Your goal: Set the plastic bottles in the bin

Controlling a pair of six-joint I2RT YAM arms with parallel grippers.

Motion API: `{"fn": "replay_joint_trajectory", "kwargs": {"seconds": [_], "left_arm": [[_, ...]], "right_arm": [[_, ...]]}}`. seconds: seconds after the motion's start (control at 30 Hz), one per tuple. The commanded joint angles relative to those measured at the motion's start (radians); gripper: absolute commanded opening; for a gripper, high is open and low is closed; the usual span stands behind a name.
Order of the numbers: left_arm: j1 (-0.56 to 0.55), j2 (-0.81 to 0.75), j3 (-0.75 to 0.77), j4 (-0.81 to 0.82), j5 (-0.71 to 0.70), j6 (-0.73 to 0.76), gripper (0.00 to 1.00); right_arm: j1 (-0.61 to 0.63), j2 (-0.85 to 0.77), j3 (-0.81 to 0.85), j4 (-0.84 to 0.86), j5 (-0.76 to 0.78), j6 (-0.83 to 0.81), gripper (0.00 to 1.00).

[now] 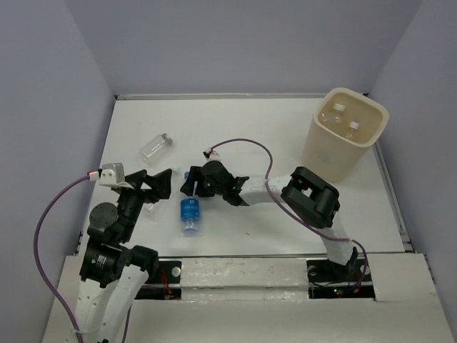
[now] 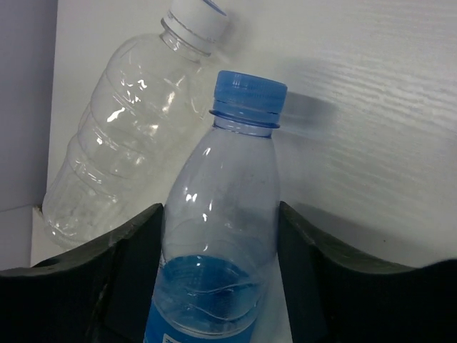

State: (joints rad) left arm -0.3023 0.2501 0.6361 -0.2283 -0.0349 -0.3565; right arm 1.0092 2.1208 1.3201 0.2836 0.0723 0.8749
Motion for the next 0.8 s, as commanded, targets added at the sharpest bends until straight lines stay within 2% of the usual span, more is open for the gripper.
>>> {"fn": "replay_joint_trajectory", "kwargs": {"seconds": [0.0, 0.13, 0.33, 0.4, 0.5, 0.53, 0.57, 0.63, 0.67, 0.77], "left_arm": [[-0.006, -0.014, 0.0, 0.049, 0.0, 0.016, 0.99], [-0.008, -0.021, -0.001, 0.05, 0.001, 0.016, 0.99], [-0.009, -0.028, -0.001, 0.049, 0.0, 0.016, 0.99], [-0.011, -0.029, -0.001, 0.05, 0.001, 0.016, 0.99], [-0.014, -0.035, -0.001, 0.05, 0.004, 0.016, 0.99], [-0.015, -0.041, -0.001, 0.052, 0.003, 0.017, 0.99], [-0.017, -0.043, -0.001, 0.05, 0.004, 0.016, 0.99], [-0.024, -0.049, -0.003, 0.053, 0.007, 0.016, 0.99], [-0.026, -0.052, -0.003, 0.053, 0.009, 0.016, 0.99], [-0.034, -0.066, -0.003, 0.055, 0.012, 0.016, 0.99]], "right_arm": [[0.009, -0.088, -0.096, 0.049, 0.05, 0.015, 0.55], [0.009, -0.18, -0.153, 0.04, 0.099, -0.03, 0.45], [-0.009, -0.422, -0.245, 0.005, 0.216, -0.138, 0.44], [-0.021, -0.58, -0.245, -0.055, 0.282, -0.258, 0.44], [-0.066, -0.747, -0.199, -0.116, 0.458, -0.472, 0.44], [-0.098, -0.847, -0.156, -0.118, 0.548, -0.535, 0.44], [-0.121, -0.887, -0.128, -0.118, 0.599, -0.671, 0.43], [-0.197, -0.959, -0.066, -0.116, 0.679, -0.787, 0.41], [-0.293, -0.966, -0.006, -0.116, 0.698, -0.882, 0.41], [-0.449, -0.937, 0.071, -0.084, 0.758, -1.046, 0.41]]}}
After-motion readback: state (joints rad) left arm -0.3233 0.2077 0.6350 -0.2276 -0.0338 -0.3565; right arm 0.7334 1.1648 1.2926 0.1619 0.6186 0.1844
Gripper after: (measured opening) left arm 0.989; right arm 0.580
